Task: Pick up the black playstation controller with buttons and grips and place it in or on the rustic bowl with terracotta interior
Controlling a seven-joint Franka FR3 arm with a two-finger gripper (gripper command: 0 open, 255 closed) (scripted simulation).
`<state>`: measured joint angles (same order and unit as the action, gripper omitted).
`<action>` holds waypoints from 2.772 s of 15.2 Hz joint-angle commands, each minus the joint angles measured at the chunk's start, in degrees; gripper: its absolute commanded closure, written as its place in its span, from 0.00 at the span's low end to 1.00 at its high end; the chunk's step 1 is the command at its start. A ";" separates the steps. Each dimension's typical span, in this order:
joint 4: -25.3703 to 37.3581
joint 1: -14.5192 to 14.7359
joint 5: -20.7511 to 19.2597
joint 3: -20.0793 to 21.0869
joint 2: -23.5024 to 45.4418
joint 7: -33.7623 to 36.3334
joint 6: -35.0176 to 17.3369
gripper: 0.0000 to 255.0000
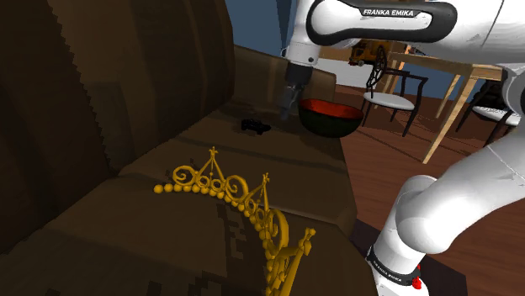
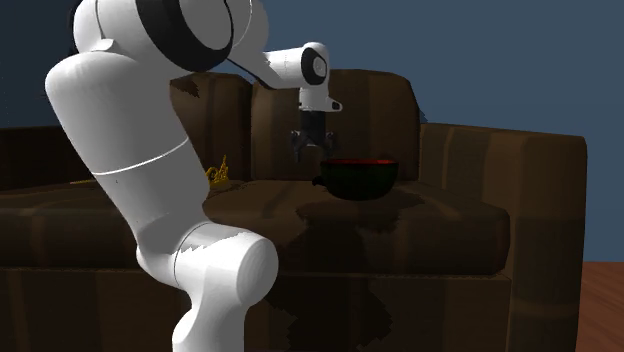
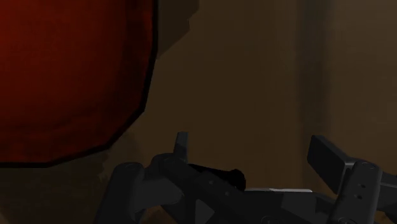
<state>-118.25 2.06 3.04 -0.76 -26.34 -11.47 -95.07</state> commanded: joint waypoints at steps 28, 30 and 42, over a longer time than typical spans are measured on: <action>17.72 1.08 0.40 0.23 24.67 -3.33 -4.81 1.00; 17.65 1.12 0.41 0.27 24.58 -3.25 -4.79 1.00; 23.85 1.06 0.37 0.18 25.34 -3.07 0.64 1.00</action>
<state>-95.18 2.99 3.20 -0.72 -1.40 -14.64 -95.34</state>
